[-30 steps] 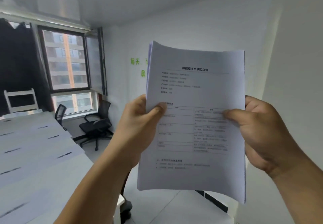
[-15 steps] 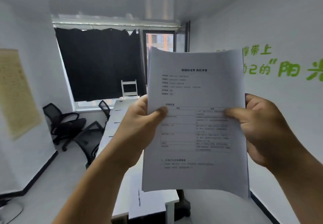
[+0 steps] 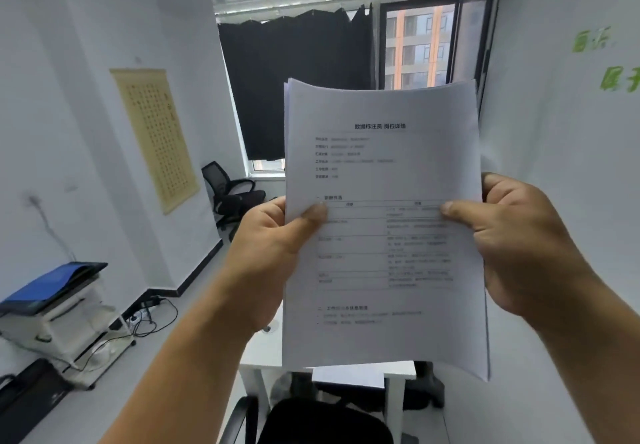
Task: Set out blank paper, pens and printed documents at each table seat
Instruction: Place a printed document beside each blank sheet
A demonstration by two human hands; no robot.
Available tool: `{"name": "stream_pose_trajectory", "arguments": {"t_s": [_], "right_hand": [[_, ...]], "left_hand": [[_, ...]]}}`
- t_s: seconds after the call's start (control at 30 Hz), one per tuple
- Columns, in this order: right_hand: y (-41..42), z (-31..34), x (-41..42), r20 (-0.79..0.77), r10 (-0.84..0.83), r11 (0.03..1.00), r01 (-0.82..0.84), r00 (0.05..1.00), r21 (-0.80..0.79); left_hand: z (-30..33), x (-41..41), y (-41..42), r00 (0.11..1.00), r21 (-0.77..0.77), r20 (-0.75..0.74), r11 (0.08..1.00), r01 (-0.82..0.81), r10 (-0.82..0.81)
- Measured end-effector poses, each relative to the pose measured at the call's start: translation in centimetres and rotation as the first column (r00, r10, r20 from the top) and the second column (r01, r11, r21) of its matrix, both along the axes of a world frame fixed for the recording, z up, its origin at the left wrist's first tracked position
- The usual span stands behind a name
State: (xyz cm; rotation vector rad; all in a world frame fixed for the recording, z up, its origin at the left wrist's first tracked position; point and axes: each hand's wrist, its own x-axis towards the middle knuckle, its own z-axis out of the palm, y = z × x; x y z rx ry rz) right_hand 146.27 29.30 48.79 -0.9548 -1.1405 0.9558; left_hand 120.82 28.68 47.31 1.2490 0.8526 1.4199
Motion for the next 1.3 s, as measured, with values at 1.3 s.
{"name": "stream_pose_trajectory", "arguments": {"t_s": [1.3], "right_hand": [[19.6,-15.4,-12.7,0.250,0.021,0.997,-0.001,0.968,-0.078]], "left_hand": [[-17.1,-12.8,19.8,0.991,-0.260,0.121,0.962,0.086,-0.056]]}}
